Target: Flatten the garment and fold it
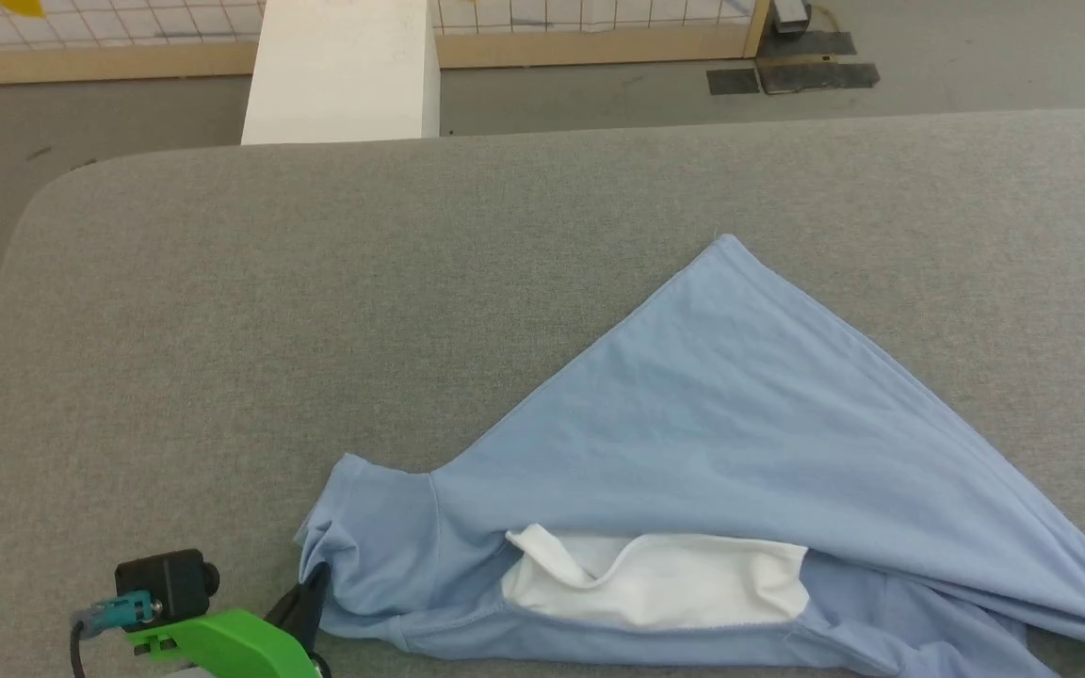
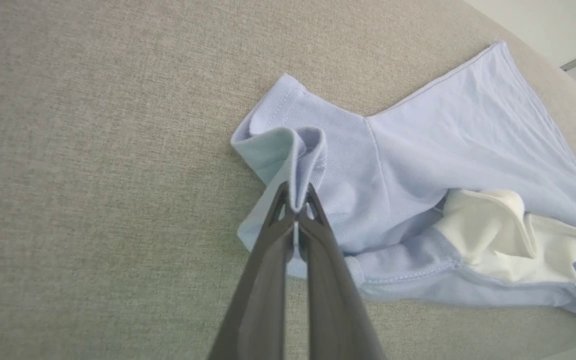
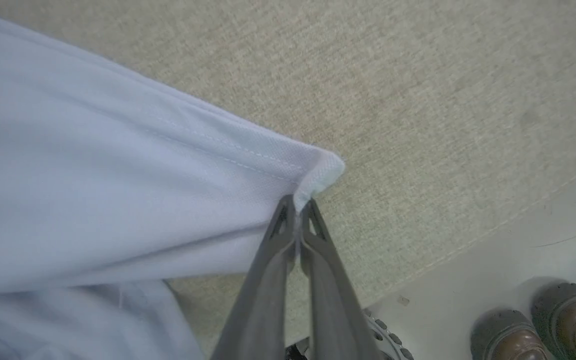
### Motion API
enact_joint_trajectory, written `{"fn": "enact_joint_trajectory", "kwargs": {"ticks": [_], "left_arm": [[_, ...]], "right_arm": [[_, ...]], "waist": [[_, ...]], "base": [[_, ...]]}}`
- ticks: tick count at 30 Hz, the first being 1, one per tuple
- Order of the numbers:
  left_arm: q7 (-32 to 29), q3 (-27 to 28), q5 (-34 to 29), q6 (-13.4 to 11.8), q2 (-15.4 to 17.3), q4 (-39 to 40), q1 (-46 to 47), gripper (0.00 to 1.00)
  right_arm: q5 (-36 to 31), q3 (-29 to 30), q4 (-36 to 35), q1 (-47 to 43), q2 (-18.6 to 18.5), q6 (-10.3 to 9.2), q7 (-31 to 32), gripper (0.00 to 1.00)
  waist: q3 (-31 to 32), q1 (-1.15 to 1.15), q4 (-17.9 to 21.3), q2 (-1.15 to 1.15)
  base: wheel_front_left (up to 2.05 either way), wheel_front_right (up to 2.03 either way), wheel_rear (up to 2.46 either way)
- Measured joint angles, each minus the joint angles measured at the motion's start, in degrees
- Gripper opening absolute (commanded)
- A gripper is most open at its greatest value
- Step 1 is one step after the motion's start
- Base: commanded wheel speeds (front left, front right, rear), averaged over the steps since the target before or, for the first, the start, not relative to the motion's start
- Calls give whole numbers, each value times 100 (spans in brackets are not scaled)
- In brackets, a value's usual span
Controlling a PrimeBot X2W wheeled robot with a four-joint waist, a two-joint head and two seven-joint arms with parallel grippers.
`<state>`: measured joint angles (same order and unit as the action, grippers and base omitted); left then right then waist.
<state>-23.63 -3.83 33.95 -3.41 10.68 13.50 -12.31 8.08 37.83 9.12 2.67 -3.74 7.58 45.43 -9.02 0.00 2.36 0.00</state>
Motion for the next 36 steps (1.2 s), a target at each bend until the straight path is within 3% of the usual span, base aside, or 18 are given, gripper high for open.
{"fn": "enact_joint_trajectory", "kwargs": {"ticks": [6,13,17,21,26,36], "left_arm": [[-25,-34,9,-16,15,-1,3,0],[-16,-99,29,-14,10,-10,15,0],[36,-137,36,-1,-13,-41,76,0],[103,-199,42,42,-51,-121,208,0],[164,-266,44,94,-121,-229,394,0],[315,-423,51,200,-203,-436,671,0]], "right_arm": [[87,-353,-460,5,-74,-1,-789,100],[546,-1718,-653,688,-550,-1,-2677,100],[621,-2608,-432,1279,-828,-1,-3635,100],[647,-3372,218,2000,-1026,-1,-4091,100],[801,-4170,1401,2898,-1144,-1,-3835,100],[921,-4493,3223,4334,-1191,-1,-2281,100]], "waist": [[40,0,-53,0],[-29,0,-244,0],[-140,0,-367,0],[-310,0,-489,0],[-540,0,-684,0],[-998,0,-1094,0]], "base": [[0,0,0],[0,0,0],[0,0,0],[0,0,0],[0,0,0],[0,0,0]]}}
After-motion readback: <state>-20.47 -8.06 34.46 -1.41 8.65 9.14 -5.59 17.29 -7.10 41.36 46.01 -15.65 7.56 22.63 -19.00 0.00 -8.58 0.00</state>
